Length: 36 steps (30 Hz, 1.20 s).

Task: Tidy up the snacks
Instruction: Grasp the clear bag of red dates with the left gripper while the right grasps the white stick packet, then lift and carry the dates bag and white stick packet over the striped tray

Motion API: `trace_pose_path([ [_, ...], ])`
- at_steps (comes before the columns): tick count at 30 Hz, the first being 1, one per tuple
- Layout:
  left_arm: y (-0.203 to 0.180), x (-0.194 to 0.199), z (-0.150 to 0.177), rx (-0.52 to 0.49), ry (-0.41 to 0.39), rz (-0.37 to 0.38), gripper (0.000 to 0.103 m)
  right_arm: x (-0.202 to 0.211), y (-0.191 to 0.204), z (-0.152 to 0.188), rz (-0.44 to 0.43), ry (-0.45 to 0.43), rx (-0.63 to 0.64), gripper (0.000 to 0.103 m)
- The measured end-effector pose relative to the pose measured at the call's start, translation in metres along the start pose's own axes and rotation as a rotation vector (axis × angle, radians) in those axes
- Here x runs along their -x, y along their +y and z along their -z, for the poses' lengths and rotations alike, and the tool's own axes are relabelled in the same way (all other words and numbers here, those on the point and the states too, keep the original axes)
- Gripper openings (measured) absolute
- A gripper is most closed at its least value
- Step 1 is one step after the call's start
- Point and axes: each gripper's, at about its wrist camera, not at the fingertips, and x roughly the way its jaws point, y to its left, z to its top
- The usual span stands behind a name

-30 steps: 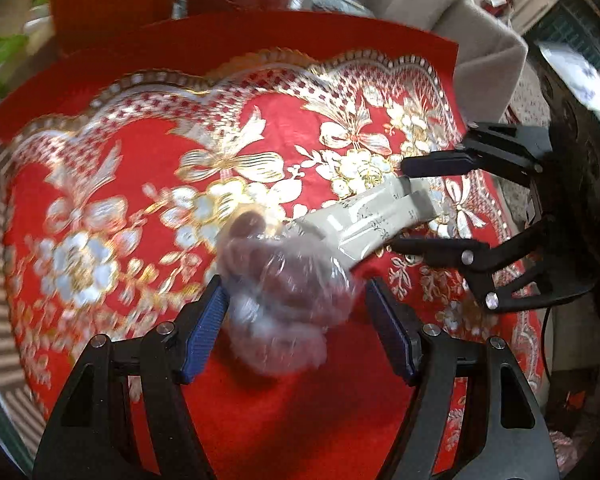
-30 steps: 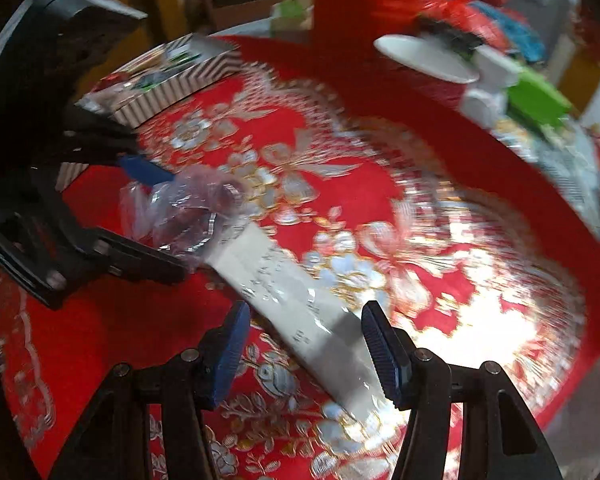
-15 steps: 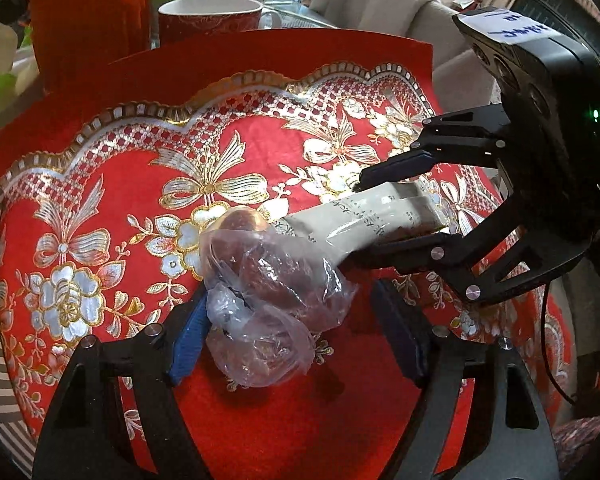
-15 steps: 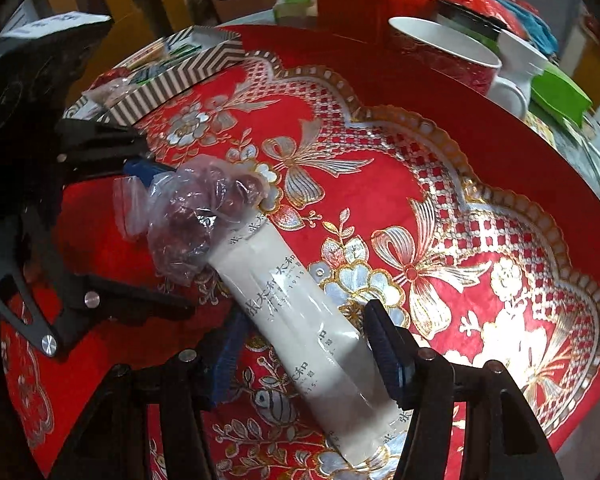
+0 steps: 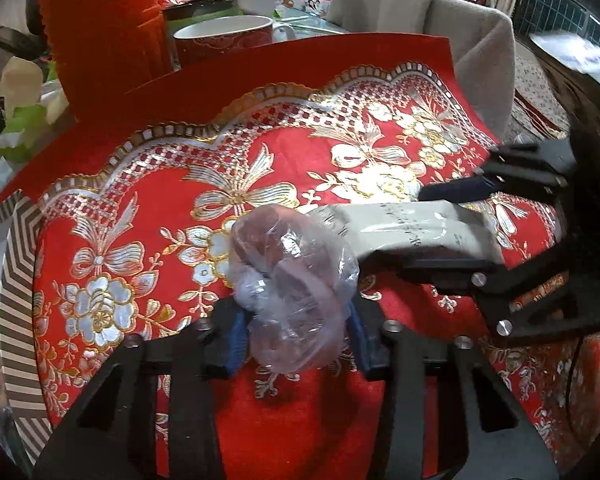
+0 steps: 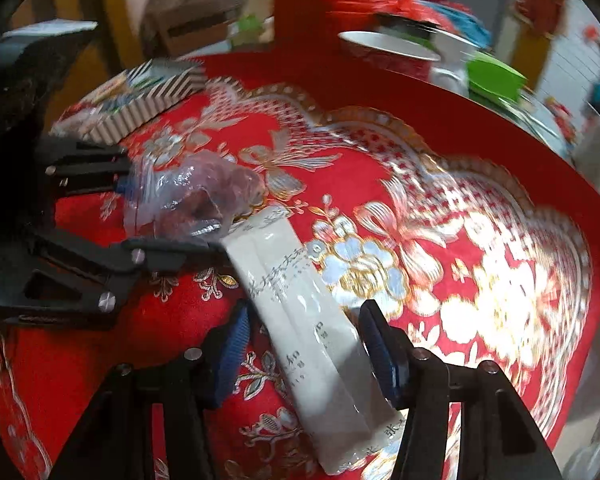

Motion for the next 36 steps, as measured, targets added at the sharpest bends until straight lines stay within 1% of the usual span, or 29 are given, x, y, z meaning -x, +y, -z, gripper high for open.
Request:
trace_pose_path([
  [1, 0.002, 0.0, 0.001, 0.004, -0.007, 0.003, 0.036, 0.002, 0.001, 0.002, 0.01, -0.001, -0.012, 0.052],
  [2, 0.003, 0.0, 0.002, 0.003, -0.015, 0.003, 0.034, 0.004, 0.003, 0.004, 0.025, -0.004, -0.039, 0.047],
  [4, 0.002, 0.001, 0.004, -0.001, -0.03, -0.001, 0.032, 0.005, 0.007, 0.007, 0.042, -0.02, -0.076, 0.044],
  [5, 0.003, 0.001, 0.005, -0.004, -0.037, -0.001, 0.031, 0.007, 0.009, 0.009, 0.049, -0.032, -0.098, 0.038],
  [7, 0.005, 0.004, 0.009, 0.001, -0.047, 0.005, 0.029, 0.012, 0.01, 0.014, 0.044, -0.056, -0.167, 0.033],
  [10, 0.008, 0.01, 0.017, 0.027, -0.065, 0.022, 0.028, 0.019, 0.004, 0.026, 0.023, -0.112, -0.319, 0.032],
  [11, 0.009, 0.012, 0.02, 0.046, -0.065, 0.035, 0.028, 0.023, 0.002, 0.033, 0.017, -0.143, -0.393, 0.031],
  [14, 0.007, 0.021, 0.024, 0.069, -0.08, 0.059, 0.028, 0.03, 0.0, 0.052, 0.009, -0.217, -0.538, 0.031],
  [15, 0.004, 0.026, 0.025, 0.067, -0.09, 0.068, 0.028, 0.033, 0.001, 0.058, 0.014, -0.242, -0.578, 0.031],
  [17, -0.001, 0.037, 0.026, 0.057, -0.112, 0.083, 0.028, 0.042, 0.002, 0.065, 0.043, -0.282, -0.626, 0.031],
  [19, -0.006, 0.045, 0.026, 0.039, -0.133, 0.095, 0.028, 0.049, 0.001, 0.072, 0.05, -0.331, -0.664, 0.031],
  [21, -0.011, 0.054, 0.027, 0.013, -0.154, 0.107, 0.028, 0.056, 0.003, 0.074, 0.07, -0.365, -0.67, 0.031],
  [23, -0.012, 0.06, 0.028, 0.005, -0.166, 0.124, 0.028, 0.058, 0.006, 0.071, 0.08, -0.375, -0.658, 0.031],
  [26, -0.009, 0.066, 0.033, -0.005, -0.18, 0.127, 0.028, 0.063, 0.008, 0.072, 0.098, -0.4, -0.652, 0.031],
  [32, 0.007, 0.093, 0.059, 0.016, -0.243, 0.131, 0.028, 0.078, 0.018, 0.078, 0.161, -0.487, -0.628, 0.031],
  [35, 0.018, 0.108, 0.073, 0.03, -0.268, 0.121, 0.028, 0.084, 0.03, 0.08, 0.19, -0.506, -0.601, 0.031],
  [36, 0.023, 0.114, 0.078, 0.036, -0.277, 0.107, 0.028, 0.084, 0.037, 0.081, 0.167, -0.516, -0.598, 0.031],
])
